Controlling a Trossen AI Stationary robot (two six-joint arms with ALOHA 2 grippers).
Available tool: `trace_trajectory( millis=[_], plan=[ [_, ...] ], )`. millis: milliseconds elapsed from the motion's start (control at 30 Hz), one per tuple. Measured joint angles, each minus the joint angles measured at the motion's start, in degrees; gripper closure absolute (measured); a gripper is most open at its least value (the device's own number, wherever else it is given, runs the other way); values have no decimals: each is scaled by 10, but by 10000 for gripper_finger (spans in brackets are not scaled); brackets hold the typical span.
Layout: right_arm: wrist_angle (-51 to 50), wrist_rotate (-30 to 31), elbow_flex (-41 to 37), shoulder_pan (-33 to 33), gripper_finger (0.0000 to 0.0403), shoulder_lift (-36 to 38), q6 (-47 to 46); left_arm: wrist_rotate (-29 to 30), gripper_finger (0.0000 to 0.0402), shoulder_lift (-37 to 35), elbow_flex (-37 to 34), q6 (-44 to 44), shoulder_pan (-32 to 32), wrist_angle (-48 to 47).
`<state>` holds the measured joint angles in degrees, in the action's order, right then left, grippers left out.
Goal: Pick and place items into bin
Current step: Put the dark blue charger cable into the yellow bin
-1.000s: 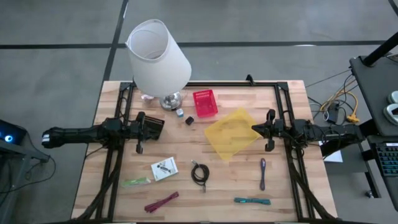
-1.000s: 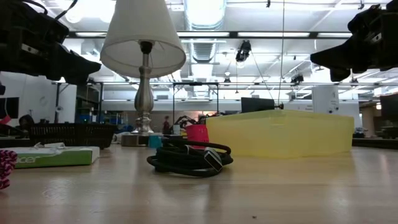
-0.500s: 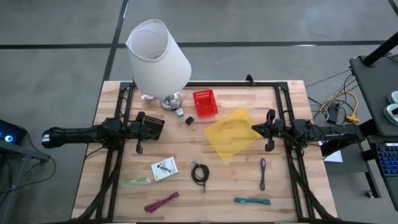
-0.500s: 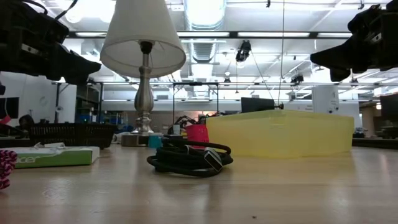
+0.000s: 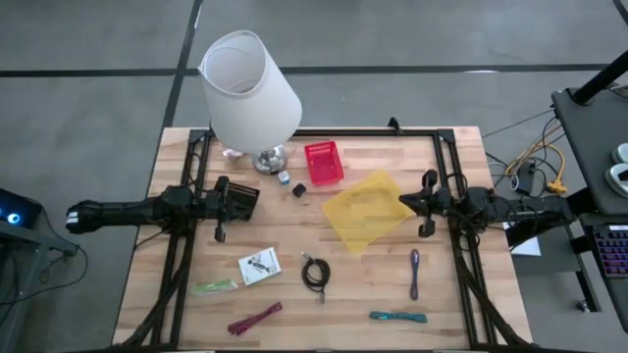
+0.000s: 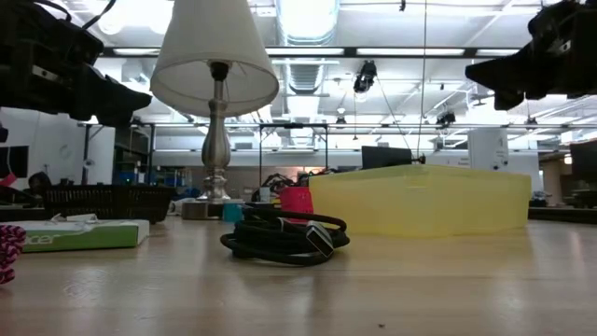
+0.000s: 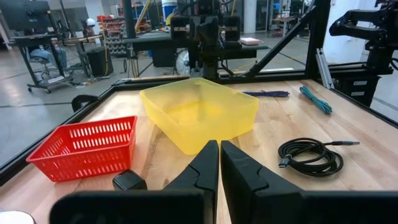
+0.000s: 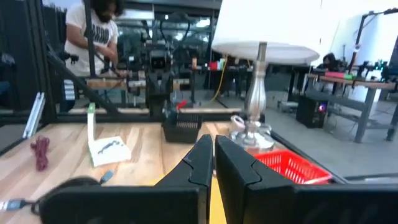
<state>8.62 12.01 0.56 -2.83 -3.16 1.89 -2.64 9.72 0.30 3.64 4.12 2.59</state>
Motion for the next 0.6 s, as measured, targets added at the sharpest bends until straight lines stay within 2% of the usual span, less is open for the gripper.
trace_trajectory(
  millis=[200, 333, 533, 600],
  plan=[
    [89, 0, 0, 0, 394, 0, 61, -3, 400, 0, 0, -3, 0, 14],
    [122, 0, 0, 0, 394, 0, 58, -3, 400, 0, 0, 1, 0, 22],
    [126, 0, 0, 0, 394, 0, 47, 0, 400, 0, 0, 1, 0, 158],
    [110, -1, 0, 0, 394, 0, 89, 0, 400, 0, 1, 2, 0, 176]
  ],
)
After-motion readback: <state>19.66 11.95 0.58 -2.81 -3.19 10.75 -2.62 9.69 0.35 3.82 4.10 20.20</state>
